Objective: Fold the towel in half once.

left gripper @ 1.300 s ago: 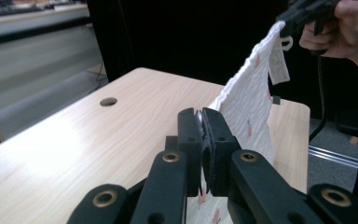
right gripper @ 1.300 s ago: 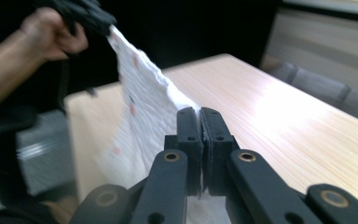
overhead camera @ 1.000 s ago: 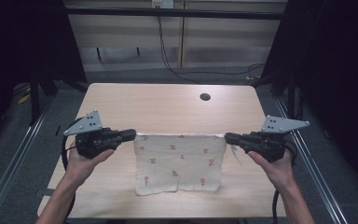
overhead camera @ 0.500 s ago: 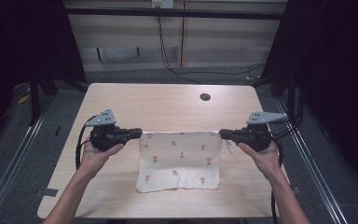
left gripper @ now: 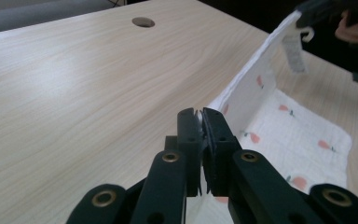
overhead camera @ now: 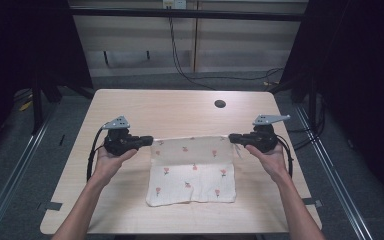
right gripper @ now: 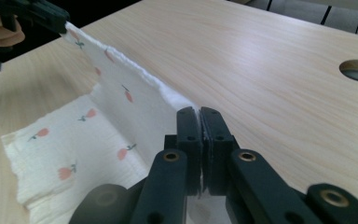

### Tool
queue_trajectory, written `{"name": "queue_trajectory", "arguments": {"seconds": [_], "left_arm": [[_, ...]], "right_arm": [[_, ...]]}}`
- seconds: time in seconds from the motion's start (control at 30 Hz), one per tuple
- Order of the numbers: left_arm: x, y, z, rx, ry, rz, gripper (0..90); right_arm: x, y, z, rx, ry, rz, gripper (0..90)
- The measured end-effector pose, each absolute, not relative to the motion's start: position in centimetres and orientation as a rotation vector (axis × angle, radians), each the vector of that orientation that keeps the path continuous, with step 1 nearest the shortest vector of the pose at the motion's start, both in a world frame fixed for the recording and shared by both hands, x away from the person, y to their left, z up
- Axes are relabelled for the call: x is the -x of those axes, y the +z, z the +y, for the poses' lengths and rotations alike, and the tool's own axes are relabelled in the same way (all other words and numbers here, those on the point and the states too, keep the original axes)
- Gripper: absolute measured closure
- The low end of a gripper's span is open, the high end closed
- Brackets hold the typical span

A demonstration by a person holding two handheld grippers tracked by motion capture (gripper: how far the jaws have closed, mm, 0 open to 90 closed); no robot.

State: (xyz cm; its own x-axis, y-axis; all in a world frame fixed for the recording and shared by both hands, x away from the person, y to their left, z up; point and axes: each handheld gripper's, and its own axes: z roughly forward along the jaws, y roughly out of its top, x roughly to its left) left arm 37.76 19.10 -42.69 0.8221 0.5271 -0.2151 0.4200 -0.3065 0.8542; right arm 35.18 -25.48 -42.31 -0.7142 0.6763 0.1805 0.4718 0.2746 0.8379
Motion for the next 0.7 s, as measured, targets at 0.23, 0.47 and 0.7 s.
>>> {"name": "queue_trajectory", "arguments": {"seconds": [0.23,0.47,0.7], "left_arm": [[-39.9,-44.4,18.5,-1.97,0.139,0.746,86.7],[-41.0,-45.4,18.4,-1.97,0.128,0.781,85.4],[-41.6,-45.6,18.6,-1.954,0.139,0.827,71.2]], "right_arm": [[-37.2,-44.4,-25.4,-1.165,1.404,2.289,86.7],[-38.3,-46.0,-24.8,-1.213,1.347,2.304,81.9],[-38.7,-45.9,-25.0,-1.242,1.294,2.269,72.6]]}}
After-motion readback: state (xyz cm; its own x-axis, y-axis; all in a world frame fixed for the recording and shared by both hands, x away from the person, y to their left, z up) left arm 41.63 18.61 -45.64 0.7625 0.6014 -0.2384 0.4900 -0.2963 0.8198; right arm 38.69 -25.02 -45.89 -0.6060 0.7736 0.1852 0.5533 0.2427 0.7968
